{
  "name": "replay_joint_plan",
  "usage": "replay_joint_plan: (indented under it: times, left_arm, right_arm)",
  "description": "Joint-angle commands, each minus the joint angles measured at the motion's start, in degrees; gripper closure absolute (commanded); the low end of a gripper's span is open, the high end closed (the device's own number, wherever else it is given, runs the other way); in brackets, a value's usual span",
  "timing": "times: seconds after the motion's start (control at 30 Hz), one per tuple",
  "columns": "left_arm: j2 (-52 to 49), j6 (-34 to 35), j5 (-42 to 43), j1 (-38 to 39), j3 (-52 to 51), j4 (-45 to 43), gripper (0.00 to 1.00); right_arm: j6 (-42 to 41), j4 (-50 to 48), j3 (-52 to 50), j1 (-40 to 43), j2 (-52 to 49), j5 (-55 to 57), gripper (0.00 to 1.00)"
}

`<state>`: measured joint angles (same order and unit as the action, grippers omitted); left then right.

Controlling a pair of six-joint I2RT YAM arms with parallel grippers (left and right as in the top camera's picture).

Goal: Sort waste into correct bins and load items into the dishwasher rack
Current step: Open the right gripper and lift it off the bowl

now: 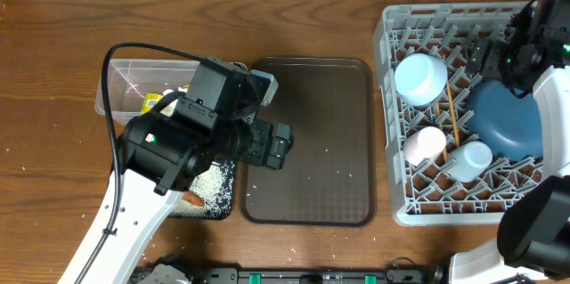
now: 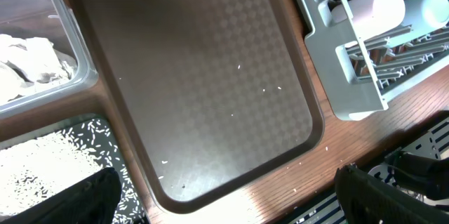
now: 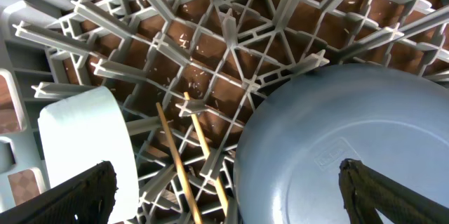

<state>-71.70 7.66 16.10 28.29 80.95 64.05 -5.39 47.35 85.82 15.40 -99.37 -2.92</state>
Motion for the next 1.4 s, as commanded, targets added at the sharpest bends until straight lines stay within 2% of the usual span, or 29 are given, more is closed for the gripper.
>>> replay_joint_plan:
  times: [0.0,0.37,1.03,1.37]
  left_arm:
    - [-0.2,0.0,-0.7,0.1,-0.3,0.0,0.00]
    - [-0.2,0.0,-0.7,0.1,-0.3,0.0,0.00]
    - [-0.2,0.0,-0.7,0.1,-0.3,0.0,0.00]
    - [-0.2,0.0,-0.7,0.1,-0.3,0.0,0.00]
  right_arm:
    - [0.8,0.2,0.2,-0.2,0.2,0.8,0.01]
    - [0.8,0.2,0.2,0.0,5.0,0.8,0.01]
    - [0.8,0.3,0.2,-0.2,28.4,0.8,0.01]
    - [0.8,0.3,0.2,-7.8,41.0,0.8,0.01]
